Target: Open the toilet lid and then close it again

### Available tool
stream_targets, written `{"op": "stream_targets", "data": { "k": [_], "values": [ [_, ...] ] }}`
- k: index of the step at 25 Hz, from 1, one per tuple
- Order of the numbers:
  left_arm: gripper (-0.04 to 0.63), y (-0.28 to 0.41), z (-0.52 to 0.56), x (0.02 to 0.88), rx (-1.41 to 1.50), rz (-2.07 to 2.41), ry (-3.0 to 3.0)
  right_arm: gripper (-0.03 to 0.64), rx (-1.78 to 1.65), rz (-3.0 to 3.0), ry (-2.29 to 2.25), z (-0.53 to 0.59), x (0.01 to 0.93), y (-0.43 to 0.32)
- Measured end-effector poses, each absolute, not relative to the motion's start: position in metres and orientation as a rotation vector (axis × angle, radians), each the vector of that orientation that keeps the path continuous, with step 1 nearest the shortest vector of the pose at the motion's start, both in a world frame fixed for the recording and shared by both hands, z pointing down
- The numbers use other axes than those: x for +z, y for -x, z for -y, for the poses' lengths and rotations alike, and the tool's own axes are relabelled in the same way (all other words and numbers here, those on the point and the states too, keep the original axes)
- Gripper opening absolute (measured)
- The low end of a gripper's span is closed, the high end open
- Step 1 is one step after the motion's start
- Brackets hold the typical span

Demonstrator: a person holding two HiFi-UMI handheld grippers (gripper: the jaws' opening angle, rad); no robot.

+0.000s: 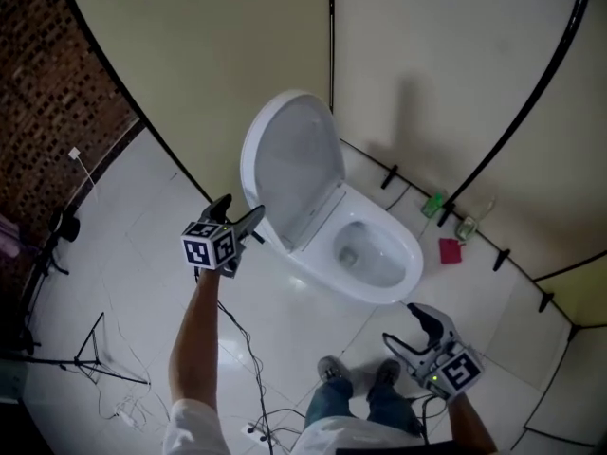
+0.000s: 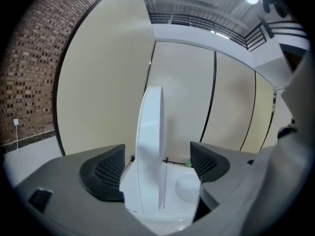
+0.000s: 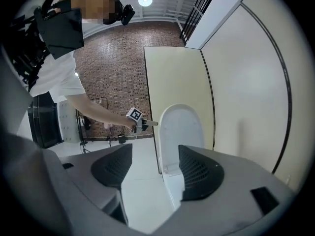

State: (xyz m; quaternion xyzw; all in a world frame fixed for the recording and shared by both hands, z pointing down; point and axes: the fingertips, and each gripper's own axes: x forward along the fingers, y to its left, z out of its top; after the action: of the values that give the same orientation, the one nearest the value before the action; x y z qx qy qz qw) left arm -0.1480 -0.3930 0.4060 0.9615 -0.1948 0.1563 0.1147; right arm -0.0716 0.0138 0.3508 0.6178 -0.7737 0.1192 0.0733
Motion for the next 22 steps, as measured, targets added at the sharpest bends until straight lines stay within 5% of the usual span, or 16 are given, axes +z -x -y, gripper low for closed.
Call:
{"op": "stream_targets", "data": {
  "k": [10, 12, 14, 22],
  "values": [
    [0.398, 0.114, 0.409, 0.42, 0.426, 0.338, -2.851, 0.295, 0.498, 2.326, -1.857, -0.015, 0.392, 0.075],
    [0.355, 0.112, 0.41, 0.42, 0.416, 0.329, -2.847, 0.295, 0.513, 2.331, -1.85, -0.014, 0.396, 0.073],
    [0.216, 0.114, 0.414, 0.418, 0.399, 0.371, -2.857, 0.295, 0.516, 2.337, -1.847, -0.014, 0.399, 0.071],
    [0.202, 0.098, 0.351, 0.415, 0.57, 0.363, -3.024, 0.295, 0.53, 2.346, -1.914, -0.035, 0.405, 0.058]
  ]
}}
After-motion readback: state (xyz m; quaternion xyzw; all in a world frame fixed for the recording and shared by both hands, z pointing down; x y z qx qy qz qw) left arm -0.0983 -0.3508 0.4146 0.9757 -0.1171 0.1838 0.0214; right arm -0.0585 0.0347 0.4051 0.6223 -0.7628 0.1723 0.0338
